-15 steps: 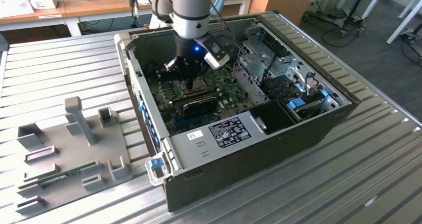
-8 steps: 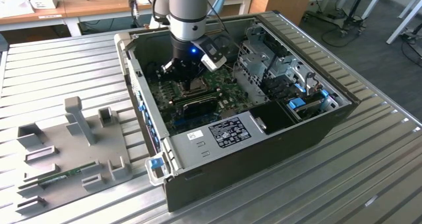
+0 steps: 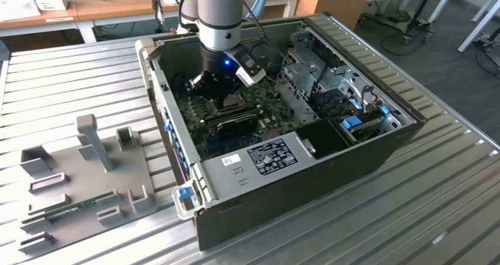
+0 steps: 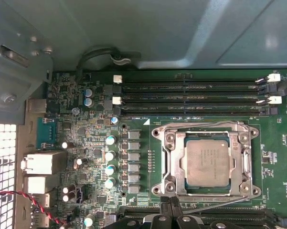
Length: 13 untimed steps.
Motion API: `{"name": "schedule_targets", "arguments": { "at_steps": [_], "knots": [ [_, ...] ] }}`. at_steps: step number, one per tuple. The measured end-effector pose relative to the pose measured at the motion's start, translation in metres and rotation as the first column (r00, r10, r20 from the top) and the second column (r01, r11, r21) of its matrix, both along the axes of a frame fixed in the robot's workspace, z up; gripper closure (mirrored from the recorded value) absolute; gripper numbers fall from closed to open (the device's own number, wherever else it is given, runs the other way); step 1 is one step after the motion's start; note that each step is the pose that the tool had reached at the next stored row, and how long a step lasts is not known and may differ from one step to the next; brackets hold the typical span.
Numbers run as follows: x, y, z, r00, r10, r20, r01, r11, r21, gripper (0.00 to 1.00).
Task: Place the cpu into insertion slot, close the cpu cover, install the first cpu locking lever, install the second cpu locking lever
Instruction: 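Install the second cpu locking lever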
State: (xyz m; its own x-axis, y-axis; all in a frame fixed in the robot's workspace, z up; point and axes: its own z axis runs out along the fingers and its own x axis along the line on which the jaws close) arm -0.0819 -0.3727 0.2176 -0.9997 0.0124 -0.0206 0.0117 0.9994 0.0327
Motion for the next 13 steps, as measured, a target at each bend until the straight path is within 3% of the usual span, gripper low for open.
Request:
{"name": "schedule_targets", "arguments": {
  "at_steps": [13],
  "knots": [
    [0.0, -0.0033, -0.0001, 1.0, 0.0, 0.0, 0.0, 1.0, 0.0, 0.89]
  ]
}}
